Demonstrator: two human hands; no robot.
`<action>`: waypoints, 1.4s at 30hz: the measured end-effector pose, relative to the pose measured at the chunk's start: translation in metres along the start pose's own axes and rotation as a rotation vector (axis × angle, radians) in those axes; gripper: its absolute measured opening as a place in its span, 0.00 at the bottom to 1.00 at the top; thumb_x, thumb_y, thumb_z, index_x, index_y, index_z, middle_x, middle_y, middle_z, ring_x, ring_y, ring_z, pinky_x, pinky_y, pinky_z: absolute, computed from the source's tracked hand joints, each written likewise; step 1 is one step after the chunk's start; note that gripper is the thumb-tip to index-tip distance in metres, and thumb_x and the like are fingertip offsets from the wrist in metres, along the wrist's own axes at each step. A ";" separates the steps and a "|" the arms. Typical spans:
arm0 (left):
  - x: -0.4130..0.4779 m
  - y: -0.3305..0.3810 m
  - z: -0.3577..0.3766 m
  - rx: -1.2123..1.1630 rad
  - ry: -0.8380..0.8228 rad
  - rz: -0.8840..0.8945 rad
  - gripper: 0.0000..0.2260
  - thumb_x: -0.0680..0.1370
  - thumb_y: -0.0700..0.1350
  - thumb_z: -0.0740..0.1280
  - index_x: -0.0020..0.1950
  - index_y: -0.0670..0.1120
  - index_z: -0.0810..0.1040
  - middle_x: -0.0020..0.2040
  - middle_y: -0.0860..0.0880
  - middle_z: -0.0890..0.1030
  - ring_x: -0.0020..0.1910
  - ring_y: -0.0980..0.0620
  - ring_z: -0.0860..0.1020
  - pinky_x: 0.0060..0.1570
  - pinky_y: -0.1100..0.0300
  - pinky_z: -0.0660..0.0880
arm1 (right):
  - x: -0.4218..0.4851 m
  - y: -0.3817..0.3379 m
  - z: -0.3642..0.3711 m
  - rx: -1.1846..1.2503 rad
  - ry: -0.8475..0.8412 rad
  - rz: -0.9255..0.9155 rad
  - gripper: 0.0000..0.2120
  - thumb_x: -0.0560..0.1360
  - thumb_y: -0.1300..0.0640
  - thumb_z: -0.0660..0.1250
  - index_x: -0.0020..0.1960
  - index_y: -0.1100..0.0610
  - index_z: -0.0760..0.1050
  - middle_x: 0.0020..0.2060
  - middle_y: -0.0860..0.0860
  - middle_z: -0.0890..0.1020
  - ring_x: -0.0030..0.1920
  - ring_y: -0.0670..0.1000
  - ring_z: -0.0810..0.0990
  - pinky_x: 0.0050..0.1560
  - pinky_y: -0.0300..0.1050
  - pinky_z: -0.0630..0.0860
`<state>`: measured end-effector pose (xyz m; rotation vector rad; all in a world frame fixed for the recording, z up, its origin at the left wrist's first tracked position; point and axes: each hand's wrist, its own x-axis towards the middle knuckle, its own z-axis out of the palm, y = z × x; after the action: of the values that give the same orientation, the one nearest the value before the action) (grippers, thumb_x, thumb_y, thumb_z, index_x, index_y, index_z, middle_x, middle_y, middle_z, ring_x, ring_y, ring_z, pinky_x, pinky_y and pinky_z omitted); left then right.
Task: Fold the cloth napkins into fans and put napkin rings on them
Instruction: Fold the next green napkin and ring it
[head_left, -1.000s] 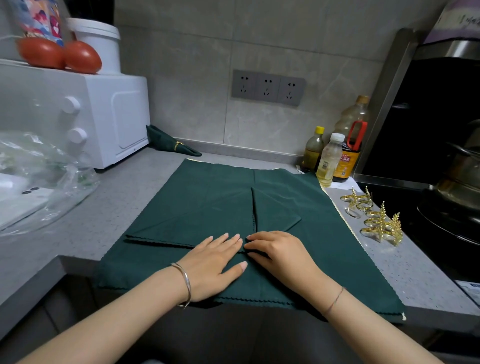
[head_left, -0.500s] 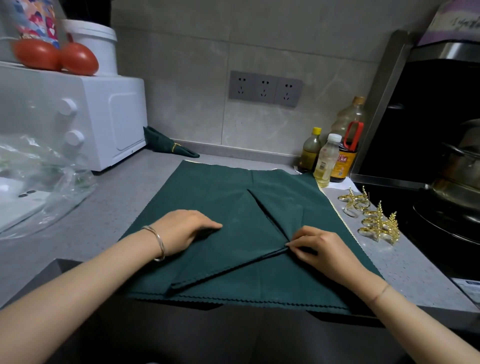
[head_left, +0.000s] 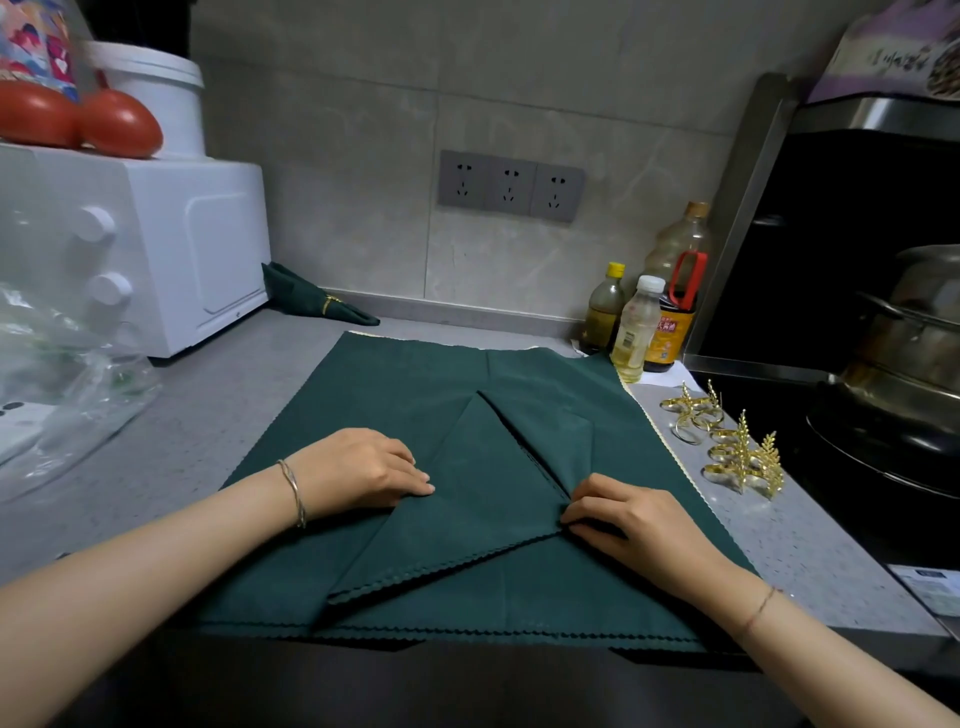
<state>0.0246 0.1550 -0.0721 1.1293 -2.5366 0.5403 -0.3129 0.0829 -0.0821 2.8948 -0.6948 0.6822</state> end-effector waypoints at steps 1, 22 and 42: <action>-0.001 0.000 0.001 -0.054 0.004 -0.051 0.24 0.82 0.48 0.48 0.46 0.54 0.86 0.43 0.59 0.84 0.40 0.58 0.82 0.29 0.66 0.76 | 0.000 0.000 0.000 0.006 -0.003 0.022 0.07 0.75 0.45 0.61 0.47 0.44 0.77 0.47 0.39 0.75 0.39 0.40 0.76 0.33 0.34 0.72; 0.053 -0.015 0.019 -0.591 -0.224 -1.016 0.15 0.74 0.52 0.71 0.30 0.48 0.76 0.22 0.57 0.70 0.25 0.58 0.66 0.29 0.68 0.64 | 0.036 0.020 0.017 0.513 0.142 0.357 0.08 0.72 0.58 0.68 0.46 0.51 0.69 0.46 0.47 0.74 0.44 0.46 0.74 0.46 0.37 0.69; 0.105 -0.023 0.056 -0.400 -0.085 -1.073 0.05 0.79 0.49 0.63 0.51 0.50 0.76 0.53 0.48 0.79 0.57 0.47 0.75 0.54 0.54 0.73 | 0.056 0.042 0.022 0.471 0.050 0.650 0.10 0.73 0.49 0.70 0.49 0.49 0.70 0.29 0.48 0.78 0.27 0.42 0.70 0.34 0.39 0.68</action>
<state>-0.0327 0.0481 -0.0719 2.0498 -1.5811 -0.2811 -0.2790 0.0183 -0.0776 3.0081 -1.7070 1.1009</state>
